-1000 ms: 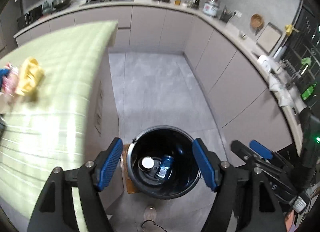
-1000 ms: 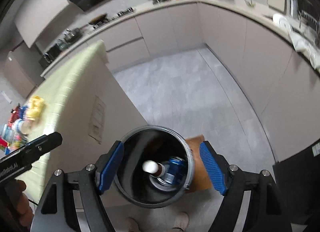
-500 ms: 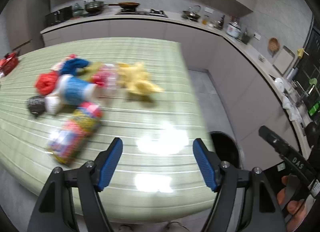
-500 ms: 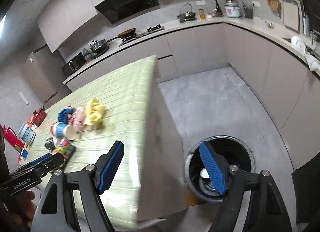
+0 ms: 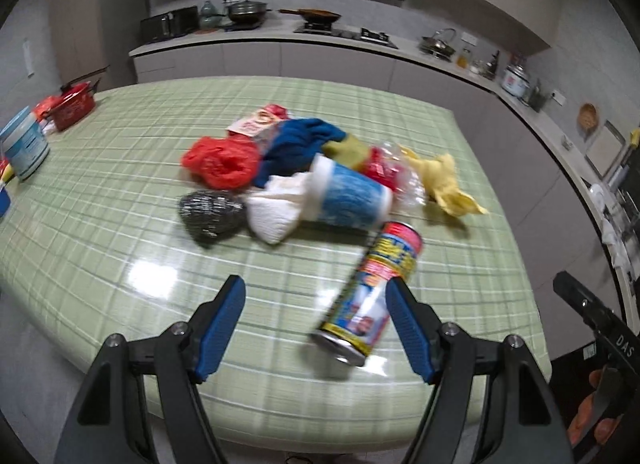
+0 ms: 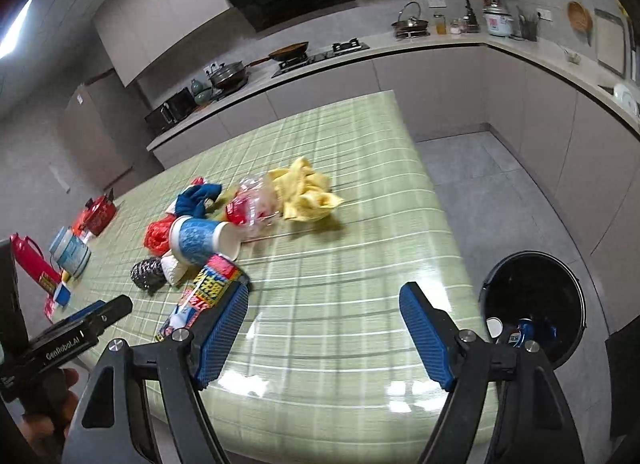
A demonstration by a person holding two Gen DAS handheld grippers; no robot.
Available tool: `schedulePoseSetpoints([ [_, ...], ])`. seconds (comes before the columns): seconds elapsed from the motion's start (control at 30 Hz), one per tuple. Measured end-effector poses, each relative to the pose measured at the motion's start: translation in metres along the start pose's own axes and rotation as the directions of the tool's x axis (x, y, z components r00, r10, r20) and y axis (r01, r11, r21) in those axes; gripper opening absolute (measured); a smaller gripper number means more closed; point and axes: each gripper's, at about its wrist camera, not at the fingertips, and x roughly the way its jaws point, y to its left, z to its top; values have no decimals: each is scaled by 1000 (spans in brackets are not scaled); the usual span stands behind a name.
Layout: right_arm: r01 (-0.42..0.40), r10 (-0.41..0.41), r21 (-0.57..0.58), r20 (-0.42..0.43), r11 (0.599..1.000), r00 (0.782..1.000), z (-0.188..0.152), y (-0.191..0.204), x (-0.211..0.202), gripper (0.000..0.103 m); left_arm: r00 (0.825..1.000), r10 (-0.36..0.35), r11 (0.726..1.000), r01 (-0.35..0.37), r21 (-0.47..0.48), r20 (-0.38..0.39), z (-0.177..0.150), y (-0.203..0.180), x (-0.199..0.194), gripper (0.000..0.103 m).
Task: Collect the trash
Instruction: 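Return both open tools to the table over the remaining trash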
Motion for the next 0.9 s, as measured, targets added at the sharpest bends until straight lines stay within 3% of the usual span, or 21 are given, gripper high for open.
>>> schedulePoseSetpoints([
  [0.27,-69,67,-48,-26,996,997,8,30,31,80,995,103,992,-102,-74,7,3,41,5,74],
  [0.4,-114,111,-57,-54,992,992,4,49,47,80,994,109,991,-109,-76,-1,2,52,7,74],
  [0.63,-49,47,-80,-36,996,998,-1,102,60,80,999,52,999,-52,14,-4,18,78,27,74],
  [0.9,108,-107,41,-39,993,994,-22,156,93,80,999,-30,989,36,145,-40,49,128,65,74],
])
